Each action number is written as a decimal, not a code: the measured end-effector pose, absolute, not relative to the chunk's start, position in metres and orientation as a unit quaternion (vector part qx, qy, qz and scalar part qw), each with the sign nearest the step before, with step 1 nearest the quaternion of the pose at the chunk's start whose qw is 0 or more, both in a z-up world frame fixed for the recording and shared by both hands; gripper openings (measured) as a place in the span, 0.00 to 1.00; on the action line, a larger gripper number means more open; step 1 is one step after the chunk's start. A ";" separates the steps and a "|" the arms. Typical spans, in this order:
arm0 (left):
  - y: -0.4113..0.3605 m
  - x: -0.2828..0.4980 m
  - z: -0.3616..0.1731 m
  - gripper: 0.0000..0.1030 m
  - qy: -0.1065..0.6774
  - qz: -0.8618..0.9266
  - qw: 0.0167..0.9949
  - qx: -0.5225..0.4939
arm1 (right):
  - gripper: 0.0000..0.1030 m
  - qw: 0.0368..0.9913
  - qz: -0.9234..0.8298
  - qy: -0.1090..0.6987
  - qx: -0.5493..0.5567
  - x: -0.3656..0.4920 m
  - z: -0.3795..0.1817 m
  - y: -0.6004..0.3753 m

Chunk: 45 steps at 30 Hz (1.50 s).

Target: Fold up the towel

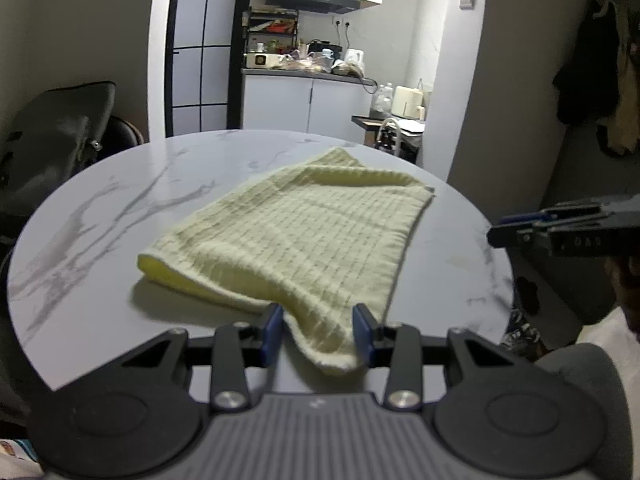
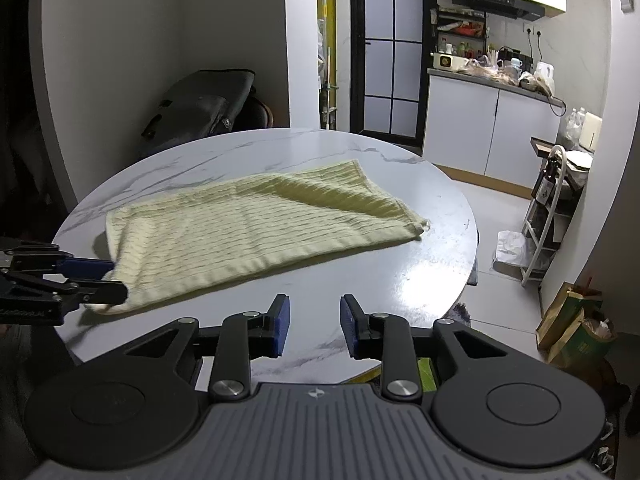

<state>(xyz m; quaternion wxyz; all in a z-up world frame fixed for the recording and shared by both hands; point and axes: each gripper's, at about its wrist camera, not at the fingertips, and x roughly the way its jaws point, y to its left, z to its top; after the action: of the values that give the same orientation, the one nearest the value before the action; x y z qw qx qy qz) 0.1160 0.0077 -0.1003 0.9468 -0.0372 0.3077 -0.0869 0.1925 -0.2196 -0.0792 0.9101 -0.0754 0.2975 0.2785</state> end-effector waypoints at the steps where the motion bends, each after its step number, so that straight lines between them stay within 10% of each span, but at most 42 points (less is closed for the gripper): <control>1: 0.006 0.116 -0.101 0.39 0.308 -0.090 0.946 -0.038 | 0.31 0.911 0.275 0.298 -0.075 0.191 -0.080 -0.220; 22: 0.012 0.124 -0.095 0.41 0.301 -0.097 0.948 -0.040 | 0.33 0.903 0.286 0.315 -0.066 0.170 -0.100 -0.209; 33: 0.033 0.117 -0.091 0.74 0.293 -0.066 0.954 -0.017 | 0.52 0.904 0.299 0.297 -0.072 0.156 -0.100 -0.178; 45: 0.061 0.112 -0.093 0.78 0.286 -0.043 0.957 -0.028 | 0.54 0.904 0.298 0.297 -0.079 0.148 -0.104 -0.153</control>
<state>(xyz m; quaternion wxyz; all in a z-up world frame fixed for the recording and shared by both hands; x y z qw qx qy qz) 0.1116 0.0614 -0.0927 0.9568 -0.0281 0.2861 -0.0427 0.1482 -0.1526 -0.1040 0.9038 -0.0794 0.2965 0.2981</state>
